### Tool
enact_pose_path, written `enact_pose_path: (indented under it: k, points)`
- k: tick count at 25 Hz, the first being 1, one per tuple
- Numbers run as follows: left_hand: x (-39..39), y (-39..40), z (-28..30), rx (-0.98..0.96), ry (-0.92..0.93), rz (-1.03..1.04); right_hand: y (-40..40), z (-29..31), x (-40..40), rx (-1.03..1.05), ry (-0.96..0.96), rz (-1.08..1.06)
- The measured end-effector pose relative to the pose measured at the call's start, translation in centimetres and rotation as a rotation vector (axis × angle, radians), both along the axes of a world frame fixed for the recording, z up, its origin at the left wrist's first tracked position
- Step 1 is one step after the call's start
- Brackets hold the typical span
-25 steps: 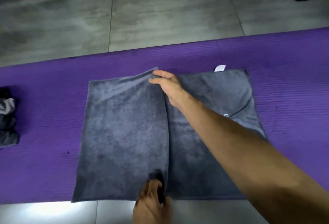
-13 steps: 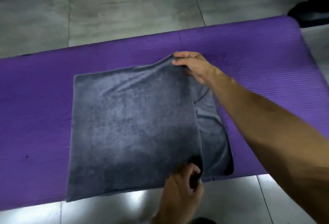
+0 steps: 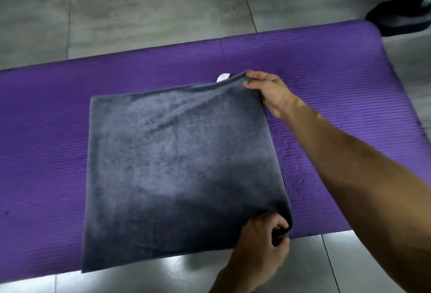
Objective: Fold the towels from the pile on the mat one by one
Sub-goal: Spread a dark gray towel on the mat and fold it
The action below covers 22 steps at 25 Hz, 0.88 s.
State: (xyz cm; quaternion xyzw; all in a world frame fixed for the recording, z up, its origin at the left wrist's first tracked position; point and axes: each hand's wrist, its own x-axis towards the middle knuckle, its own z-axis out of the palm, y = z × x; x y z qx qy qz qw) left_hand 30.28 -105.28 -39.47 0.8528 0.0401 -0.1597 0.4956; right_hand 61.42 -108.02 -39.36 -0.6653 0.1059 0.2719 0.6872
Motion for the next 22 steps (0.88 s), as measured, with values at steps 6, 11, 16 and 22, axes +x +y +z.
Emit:
enact_pose_path:
  k: [6,11,16,22]
  points:
    - [0.9,-0.5,-1.0,-0.038,0.117,-0.004,-0.5,-1.0,0.5,-0.030,-0.001,0.055]
    - [1.1,2.2,-0.2,-0.158,0.159,-0.061,0.8,-1.1,-1.6,-0.570,-0.448,0.027]
    - [4.2,15.0,-2.6,0.424,-0.288,0.122,4.8,-4.7,-8.7,-0.909,-0.901,0.253]
    - [13.5,29.7,-5.1,0.844,0.152,0.075,4.8,-6.8,-10.5,-1.290,-0.793,0.422]
